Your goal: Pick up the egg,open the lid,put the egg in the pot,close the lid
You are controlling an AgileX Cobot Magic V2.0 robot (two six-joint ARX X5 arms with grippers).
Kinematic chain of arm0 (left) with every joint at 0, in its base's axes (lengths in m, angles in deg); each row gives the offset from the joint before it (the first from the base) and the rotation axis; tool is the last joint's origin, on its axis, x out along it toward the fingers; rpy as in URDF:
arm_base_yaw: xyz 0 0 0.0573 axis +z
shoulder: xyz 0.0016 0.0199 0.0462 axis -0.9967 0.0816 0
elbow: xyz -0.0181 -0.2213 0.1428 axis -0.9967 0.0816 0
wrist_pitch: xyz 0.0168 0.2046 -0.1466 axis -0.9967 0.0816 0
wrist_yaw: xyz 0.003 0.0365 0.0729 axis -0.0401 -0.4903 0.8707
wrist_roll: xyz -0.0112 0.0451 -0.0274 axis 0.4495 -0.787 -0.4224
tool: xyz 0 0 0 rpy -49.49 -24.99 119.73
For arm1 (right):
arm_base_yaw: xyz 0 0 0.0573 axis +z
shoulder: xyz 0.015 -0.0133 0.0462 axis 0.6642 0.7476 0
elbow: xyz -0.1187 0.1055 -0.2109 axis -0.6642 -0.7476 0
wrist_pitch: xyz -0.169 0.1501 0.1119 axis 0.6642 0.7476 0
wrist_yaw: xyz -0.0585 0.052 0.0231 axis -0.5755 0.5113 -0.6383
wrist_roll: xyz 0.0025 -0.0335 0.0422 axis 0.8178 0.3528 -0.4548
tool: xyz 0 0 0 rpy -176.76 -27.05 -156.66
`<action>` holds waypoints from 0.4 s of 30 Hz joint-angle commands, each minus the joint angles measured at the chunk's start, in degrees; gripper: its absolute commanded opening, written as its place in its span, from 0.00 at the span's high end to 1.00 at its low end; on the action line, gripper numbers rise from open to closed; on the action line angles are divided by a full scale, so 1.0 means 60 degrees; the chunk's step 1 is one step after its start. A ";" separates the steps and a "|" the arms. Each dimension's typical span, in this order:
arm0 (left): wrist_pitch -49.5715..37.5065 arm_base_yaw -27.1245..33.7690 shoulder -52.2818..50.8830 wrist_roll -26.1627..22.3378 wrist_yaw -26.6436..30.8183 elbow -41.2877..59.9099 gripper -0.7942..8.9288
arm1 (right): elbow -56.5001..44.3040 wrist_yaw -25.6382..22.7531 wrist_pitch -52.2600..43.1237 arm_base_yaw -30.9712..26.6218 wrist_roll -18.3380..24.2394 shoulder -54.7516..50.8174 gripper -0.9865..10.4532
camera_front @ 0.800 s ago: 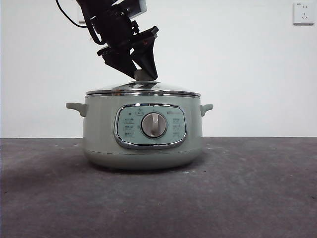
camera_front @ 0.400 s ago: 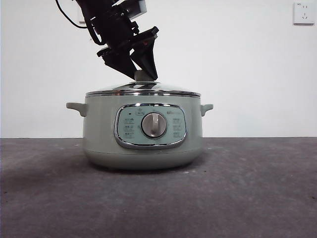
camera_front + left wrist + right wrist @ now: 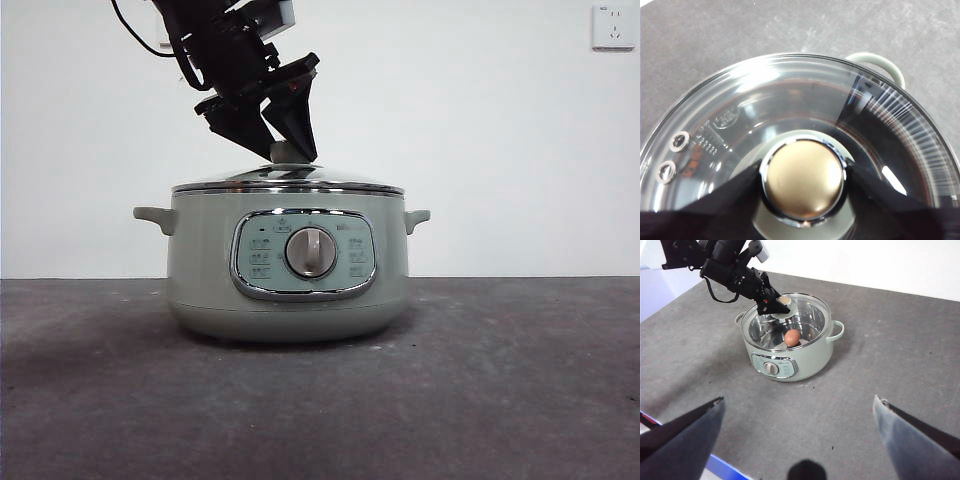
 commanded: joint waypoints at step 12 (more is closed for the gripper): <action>0.0368 0.0066 -0.0911 0.0000 -0.0007 -0.0018 0.52 | -0.0066 -0.0047 0.0233 0.0007 -0.0098 -0.0051 0.48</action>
